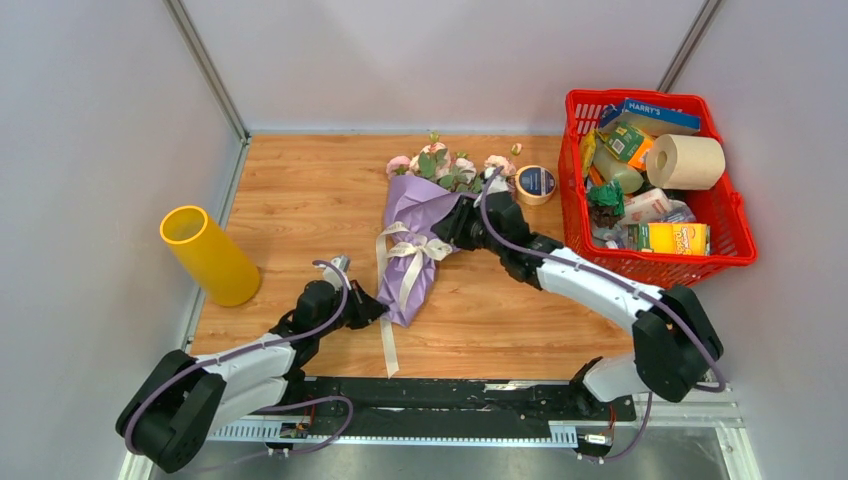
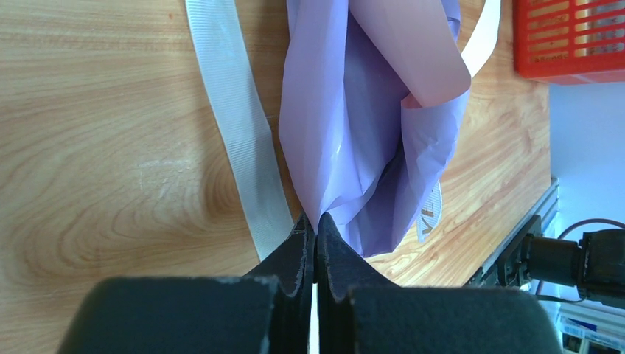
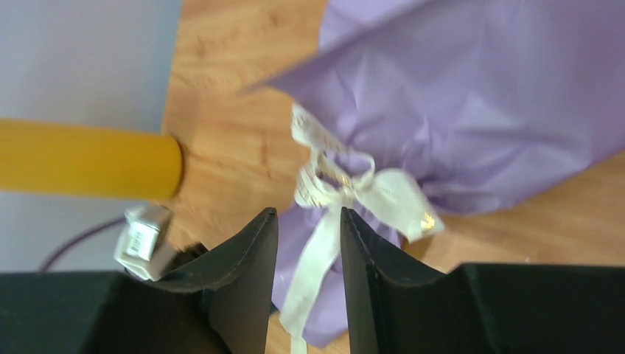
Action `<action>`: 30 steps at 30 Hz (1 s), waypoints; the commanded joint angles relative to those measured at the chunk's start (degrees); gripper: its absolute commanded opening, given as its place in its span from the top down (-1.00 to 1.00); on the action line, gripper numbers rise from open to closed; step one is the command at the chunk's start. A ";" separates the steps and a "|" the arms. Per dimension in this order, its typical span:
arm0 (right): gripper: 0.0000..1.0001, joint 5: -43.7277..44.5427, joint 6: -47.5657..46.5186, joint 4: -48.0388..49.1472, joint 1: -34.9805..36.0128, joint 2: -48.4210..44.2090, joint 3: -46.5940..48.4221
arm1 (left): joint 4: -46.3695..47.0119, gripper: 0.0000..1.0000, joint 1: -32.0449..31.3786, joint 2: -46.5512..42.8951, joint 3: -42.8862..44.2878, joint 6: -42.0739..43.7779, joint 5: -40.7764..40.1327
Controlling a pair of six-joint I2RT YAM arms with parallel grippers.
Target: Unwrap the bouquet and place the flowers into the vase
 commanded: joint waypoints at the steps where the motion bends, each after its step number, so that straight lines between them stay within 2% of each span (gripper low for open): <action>1: 0.20 -6.37 5.52 4.30 3.35 4.22 -3.17 | 3.25 1.00 -0.87 -2.27 -2.63 -0.73 -0.47; 8: -0.02 -5.50 10.80 6.59 7.57 9.50 -4.49 | 1.84 1.00 -1.40 -3.42 -2.63 -0.47 -1.26; 18: 0.10 -3.30 14.50 9.31 9.16 14.86 -4.06 | 5.09 1.00 -2.37 0.97 -2.54 -0.73 -0.73; 20: 0.27 -3.30 14.24 9.58 9.24 15.39 -3.53 | 5.62 1.00 -2.63 1.59 -2.54 -0.82 -0.82; 21: 0.42 -3.13 14.06 9.58 9.24 15.31 -3.35 | 5.62 1.00 -2.63 1.77 -2.46 -0.90 -0.91; 23: 0.94 -2.60 13.01 9.58 9.25 14.78 -2.83 | 5.71 1.00 -2.72 2.29 -2.37 -0.99 -1.26; 24: 1.00 -1.99 12.66 9.32 9.25 14.17 -2.91 | 4.93 1.00 -2.81 2.38 -2.28 -1.25 -1.61; 28: 1.00 3.54 10.64 5.99 8.90 10.13 -1.86 | -3.84 1.00 -2.81 2.47 -1.05 -2.40 -8.72; 30: 1.00 5.65 9.23 3.70 8.28 8.20 -0.54 | -4.92 1.00 -2.89 2.29 -1.57 -2.57 -11.28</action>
